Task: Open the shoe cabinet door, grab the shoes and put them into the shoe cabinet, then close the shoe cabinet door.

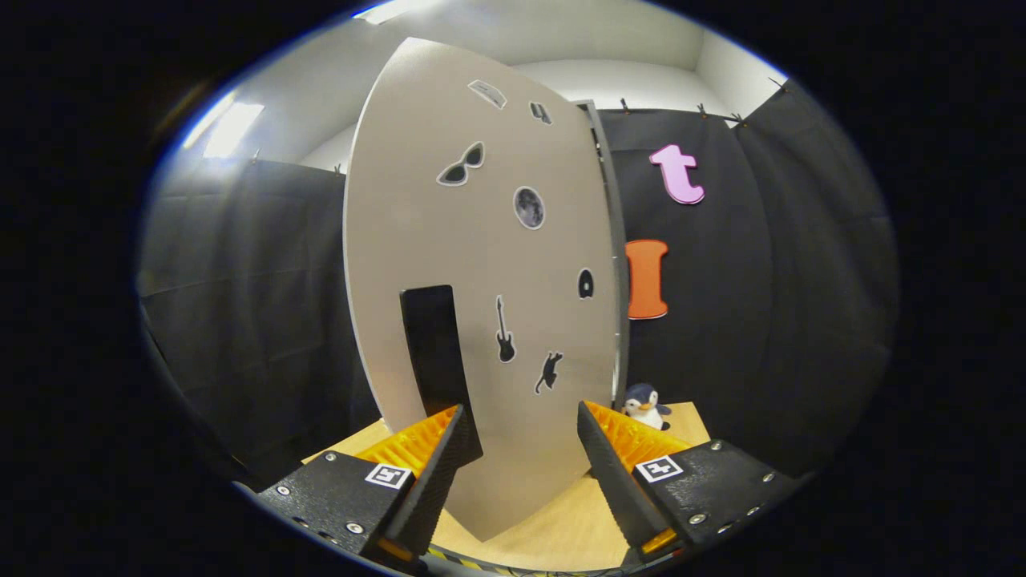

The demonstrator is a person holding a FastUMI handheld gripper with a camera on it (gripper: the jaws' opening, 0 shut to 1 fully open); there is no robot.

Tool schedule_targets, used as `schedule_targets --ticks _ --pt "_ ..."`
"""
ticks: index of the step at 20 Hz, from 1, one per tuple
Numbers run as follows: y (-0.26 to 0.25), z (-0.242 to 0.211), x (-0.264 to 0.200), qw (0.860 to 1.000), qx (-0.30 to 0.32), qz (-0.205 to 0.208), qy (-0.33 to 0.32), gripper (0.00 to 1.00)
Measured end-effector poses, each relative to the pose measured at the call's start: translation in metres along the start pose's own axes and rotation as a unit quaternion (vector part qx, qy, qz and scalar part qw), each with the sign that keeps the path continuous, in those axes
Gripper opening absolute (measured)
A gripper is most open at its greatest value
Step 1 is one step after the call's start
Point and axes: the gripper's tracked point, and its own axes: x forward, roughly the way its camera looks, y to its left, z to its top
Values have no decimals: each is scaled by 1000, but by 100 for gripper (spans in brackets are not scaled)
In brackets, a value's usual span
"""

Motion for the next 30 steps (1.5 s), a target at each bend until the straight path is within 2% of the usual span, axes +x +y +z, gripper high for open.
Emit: schedule_targets --ticks 4,6,10,14,20,30 --pt "56 6 46 998 7 66 -1 88" --pt "67 9 72 998 1 68 -4 90" --pt "75 9 129 999 -3 39 -2 90" --pt "87 11 171 999 19 30 2 89" --pt "98 15 191 1000 4 -3 -4 90" --pt "103 17 207 999 16 -50 5 90"
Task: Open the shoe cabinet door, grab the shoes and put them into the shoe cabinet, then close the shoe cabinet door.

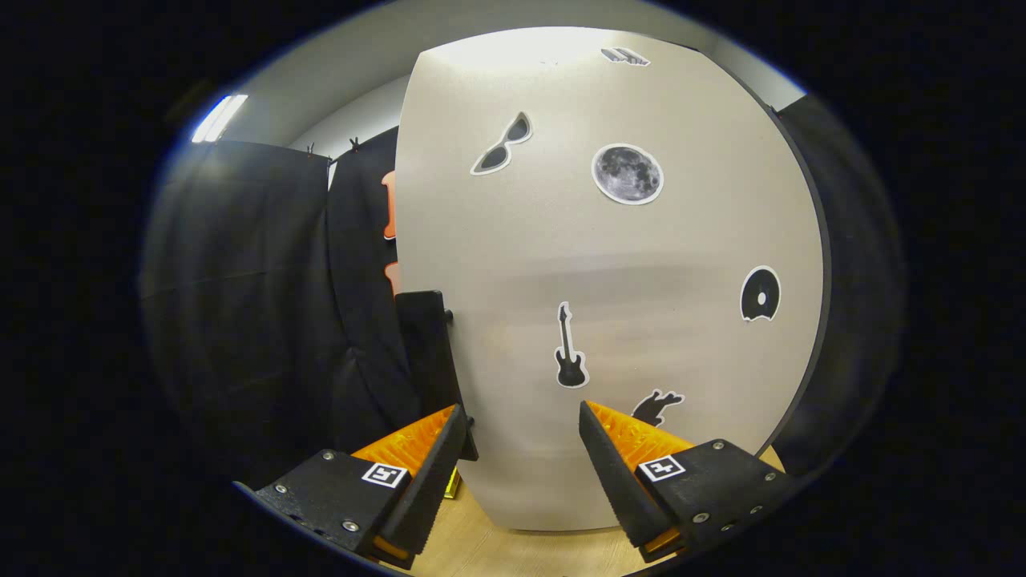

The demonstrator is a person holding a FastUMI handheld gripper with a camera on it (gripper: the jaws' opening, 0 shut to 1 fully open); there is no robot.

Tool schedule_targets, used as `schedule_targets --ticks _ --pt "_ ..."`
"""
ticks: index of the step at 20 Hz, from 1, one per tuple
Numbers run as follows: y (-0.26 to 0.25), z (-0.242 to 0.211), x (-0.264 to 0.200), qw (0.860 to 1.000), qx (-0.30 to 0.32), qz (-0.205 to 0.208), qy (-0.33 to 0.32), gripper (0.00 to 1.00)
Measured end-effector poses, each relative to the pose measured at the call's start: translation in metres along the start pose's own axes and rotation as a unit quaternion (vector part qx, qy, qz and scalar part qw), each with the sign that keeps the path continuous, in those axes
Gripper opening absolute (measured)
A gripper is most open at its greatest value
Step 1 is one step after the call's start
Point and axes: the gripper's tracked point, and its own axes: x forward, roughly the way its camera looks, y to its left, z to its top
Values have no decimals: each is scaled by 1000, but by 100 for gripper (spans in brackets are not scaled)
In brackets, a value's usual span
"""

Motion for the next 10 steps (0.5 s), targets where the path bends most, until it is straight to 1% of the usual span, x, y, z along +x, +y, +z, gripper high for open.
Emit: schedule_targets --ticks 5,8,10 --pt "2 0 0 1000 1 -21 12 90" --pt "6 11 -8 1000 3 -23 -1 90" --pt "5 19 -22 1000 3 -24 -7 90"
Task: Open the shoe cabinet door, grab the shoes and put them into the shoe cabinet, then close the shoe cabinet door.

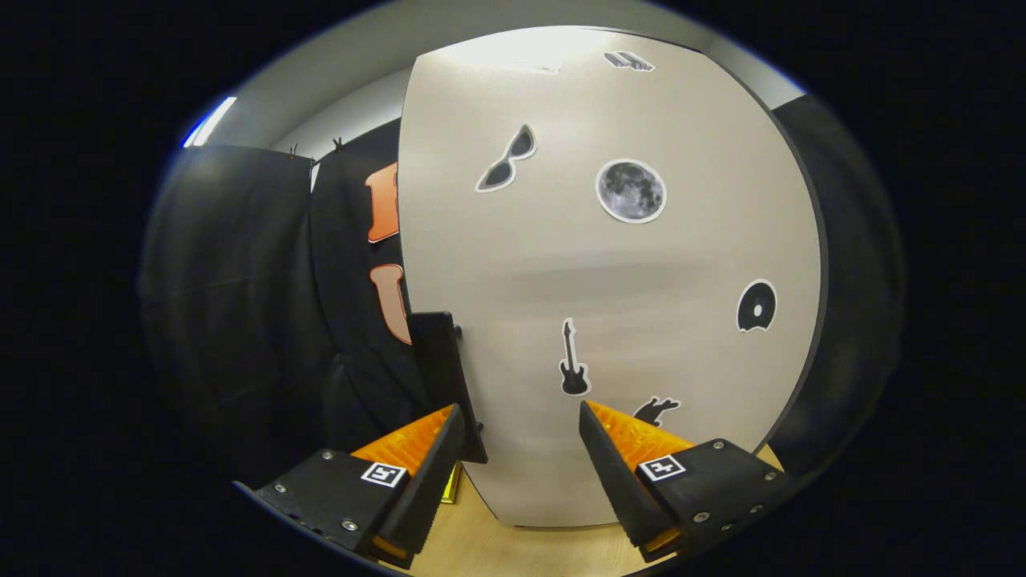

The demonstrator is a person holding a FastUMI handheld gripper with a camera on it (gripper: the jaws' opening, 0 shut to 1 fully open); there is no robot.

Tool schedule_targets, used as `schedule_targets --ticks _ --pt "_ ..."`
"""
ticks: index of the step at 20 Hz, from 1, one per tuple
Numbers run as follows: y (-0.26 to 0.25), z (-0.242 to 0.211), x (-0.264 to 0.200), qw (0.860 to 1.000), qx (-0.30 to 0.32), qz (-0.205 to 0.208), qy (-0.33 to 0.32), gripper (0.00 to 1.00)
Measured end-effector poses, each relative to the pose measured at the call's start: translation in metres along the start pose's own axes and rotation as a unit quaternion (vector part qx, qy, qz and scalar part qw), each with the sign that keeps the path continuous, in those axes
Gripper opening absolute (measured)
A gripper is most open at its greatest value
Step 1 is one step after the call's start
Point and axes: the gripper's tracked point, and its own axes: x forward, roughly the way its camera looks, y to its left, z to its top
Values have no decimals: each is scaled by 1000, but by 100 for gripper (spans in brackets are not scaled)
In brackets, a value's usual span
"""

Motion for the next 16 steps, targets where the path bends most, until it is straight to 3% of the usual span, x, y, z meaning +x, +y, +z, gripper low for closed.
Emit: schedule_targets --ticks 16 --pt "-26 78 -155 992 -46 -48 -105 93"
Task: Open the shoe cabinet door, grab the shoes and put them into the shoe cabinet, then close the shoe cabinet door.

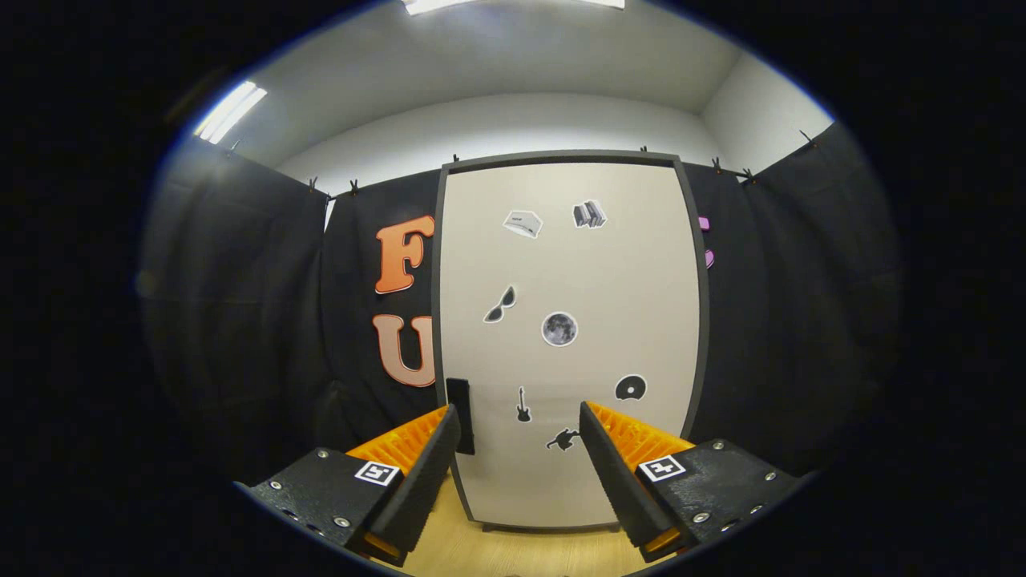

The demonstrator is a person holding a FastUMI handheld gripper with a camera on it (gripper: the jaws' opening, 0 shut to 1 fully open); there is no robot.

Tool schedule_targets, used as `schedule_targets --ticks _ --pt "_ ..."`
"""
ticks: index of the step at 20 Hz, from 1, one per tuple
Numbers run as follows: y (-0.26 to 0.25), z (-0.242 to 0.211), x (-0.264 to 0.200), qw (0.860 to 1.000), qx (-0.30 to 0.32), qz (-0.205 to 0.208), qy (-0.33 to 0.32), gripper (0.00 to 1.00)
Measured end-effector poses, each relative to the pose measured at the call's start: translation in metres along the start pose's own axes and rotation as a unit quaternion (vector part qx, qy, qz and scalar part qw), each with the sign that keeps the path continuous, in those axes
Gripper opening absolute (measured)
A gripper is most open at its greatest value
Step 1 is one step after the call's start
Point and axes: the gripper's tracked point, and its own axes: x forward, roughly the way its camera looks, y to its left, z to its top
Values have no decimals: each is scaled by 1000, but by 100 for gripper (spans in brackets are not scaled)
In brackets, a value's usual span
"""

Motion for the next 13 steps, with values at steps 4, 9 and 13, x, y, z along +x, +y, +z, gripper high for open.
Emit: schedule_targets --ticks 4,9,13 --pt "-13 7 -14 1000 4 -11 -12 93" --pt "-28 14 -26 999 17 -21 -24 93" --pt "-32 19 -30 999 20 -25 -34 93"
